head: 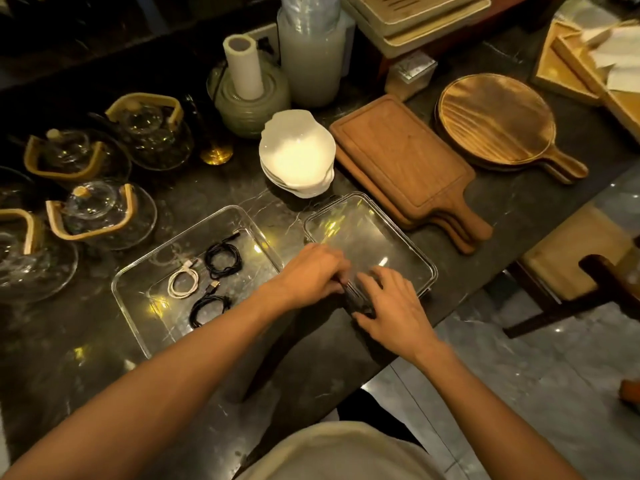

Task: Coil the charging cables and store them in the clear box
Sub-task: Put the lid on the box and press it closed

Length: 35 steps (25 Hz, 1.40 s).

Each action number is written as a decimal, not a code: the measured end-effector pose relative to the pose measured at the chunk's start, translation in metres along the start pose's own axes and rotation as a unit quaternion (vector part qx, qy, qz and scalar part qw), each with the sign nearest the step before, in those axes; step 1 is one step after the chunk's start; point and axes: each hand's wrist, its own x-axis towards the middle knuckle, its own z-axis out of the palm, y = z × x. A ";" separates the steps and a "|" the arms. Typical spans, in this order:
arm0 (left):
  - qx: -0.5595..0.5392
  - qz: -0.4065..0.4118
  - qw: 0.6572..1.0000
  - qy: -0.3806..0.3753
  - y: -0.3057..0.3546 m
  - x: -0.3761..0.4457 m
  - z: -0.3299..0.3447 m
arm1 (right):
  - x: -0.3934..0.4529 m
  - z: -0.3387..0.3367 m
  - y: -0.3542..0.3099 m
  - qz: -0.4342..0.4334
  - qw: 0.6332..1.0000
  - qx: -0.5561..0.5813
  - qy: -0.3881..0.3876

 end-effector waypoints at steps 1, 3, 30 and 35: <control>-0.024 0.016 0.999 0.035 0.001 -0.001 -0.008 | -0.002 -0.006 0.003 -0.003 0.999 -0.009 0.034; -0.065 0.039 0.992 0.097 0.006 -0.005 -0.027 | -0.007 -0.021 0.010 0.006 0.994 0.001 0.113; -0.529 -0.330 0.615 0.482 -0.068 -0.255 -0.048 | 0.181 -0.104 -0.156 0.016 0.805 0.579 -0.130; -0.519 -0.379 0.553 0.530 -0.064 -0.277 -0.009 | 0.191 -0.056 -0.158 0.039 0.861 0.453 -0.229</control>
